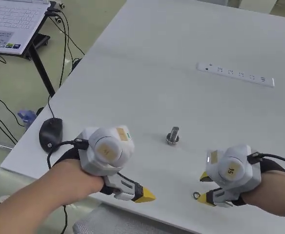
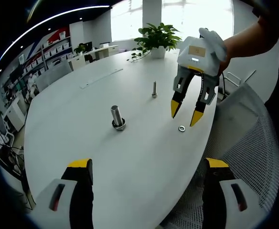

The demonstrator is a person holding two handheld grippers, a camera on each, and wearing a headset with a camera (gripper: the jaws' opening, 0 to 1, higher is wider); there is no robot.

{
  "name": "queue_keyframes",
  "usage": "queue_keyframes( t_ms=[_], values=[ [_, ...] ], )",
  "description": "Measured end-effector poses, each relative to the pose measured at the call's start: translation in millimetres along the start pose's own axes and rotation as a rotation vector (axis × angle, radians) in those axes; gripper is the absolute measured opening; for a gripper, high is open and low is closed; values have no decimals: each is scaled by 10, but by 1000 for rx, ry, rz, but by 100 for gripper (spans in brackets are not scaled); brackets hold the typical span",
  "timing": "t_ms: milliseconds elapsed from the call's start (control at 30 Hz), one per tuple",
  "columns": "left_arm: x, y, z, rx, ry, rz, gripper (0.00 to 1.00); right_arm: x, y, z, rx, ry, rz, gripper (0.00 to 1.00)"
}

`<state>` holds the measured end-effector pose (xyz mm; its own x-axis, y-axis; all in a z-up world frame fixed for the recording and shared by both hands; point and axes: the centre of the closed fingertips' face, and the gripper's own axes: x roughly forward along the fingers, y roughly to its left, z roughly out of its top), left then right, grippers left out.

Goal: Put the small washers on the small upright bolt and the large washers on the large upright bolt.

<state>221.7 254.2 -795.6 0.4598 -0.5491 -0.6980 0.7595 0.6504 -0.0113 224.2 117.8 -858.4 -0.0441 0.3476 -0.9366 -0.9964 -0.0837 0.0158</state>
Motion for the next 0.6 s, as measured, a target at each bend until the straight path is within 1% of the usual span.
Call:
queue_keyframes(
  t_ms=[67,233,400,600],
  values=[
    [1,1,-2,3,1,-1,96,37,25,-20,2,0,4,30],
    [3,5,-4,6,5,-9,94,108,29,-66,0,9,-3,29],
    [5,-2,5,7,3,-15,93,146,40,-85,-10,19,-3,26],
    [11,7,28,14,-5,-10,94,176,50,-94,-18,25,-5,24]
  ],
)
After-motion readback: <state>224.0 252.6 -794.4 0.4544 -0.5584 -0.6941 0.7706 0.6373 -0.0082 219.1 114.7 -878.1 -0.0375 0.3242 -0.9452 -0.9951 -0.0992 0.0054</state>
